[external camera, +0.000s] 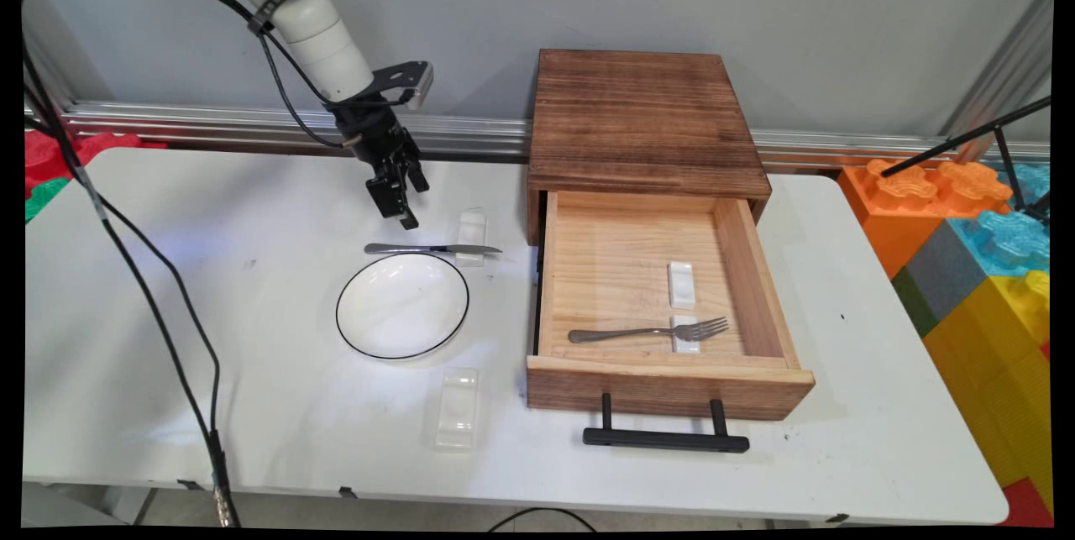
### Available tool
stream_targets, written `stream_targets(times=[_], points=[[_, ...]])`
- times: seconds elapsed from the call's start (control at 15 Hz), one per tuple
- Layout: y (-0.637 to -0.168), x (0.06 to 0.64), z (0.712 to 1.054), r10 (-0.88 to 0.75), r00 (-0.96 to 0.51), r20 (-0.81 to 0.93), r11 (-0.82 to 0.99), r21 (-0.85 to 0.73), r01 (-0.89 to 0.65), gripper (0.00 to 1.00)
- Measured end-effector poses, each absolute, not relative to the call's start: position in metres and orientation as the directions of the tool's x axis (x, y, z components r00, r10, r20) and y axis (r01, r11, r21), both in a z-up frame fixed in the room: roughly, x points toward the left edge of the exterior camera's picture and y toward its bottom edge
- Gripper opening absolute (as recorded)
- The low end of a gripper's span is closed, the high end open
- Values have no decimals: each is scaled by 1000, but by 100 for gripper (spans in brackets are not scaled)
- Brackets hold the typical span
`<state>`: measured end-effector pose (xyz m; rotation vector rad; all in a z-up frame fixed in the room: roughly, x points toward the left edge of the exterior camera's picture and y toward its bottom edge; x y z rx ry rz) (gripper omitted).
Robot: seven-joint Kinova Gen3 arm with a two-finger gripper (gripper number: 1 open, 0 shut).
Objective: Pick up the knife from the left of the white plate
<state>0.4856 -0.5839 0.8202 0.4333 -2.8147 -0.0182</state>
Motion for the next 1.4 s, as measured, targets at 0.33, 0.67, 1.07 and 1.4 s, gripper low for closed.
stream_targets(times=[0.33, 0.67, 1.07, 1.4], points=[[-591, 481, 808, -289, -921, 262, 957, 72, -280, 100], [-594, 475, 793, -285, -925, 252, 958, 81, -274, 100], [-594, 470, 779, -283, -926, 251, 959, 70, -274, 100], [-593, 467, 772, -277, -927, 251, 961, 60, -271, 100]])
